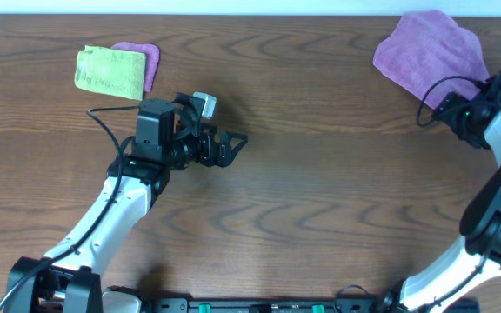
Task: Fold the cloth
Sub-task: 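Grasp the pink cloth's edge with the right gripper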
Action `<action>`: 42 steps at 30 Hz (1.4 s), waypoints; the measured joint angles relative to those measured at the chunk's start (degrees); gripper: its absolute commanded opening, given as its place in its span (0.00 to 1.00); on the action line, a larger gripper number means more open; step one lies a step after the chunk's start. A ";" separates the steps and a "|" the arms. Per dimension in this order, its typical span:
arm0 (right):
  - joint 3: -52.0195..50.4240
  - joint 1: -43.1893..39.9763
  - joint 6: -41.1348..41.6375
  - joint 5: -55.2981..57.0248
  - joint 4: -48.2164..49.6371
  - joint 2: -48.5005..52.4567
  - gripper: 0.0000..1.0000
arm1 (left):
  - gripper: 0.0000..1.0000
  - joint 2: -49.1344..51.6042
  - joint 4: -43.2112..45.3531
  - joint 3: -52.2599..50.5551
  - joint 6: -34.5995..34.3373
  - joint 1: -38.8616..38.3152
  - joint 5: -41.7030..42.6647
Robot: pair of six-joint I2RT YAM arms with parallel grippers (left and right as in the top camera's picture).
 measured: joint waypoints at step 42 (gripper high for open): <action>14.88 -1.46 -2.21 5.29 -2.32 13.97 0.56 | 0.95 0.00 -1.27 0.22 0.15 0.00 -0.15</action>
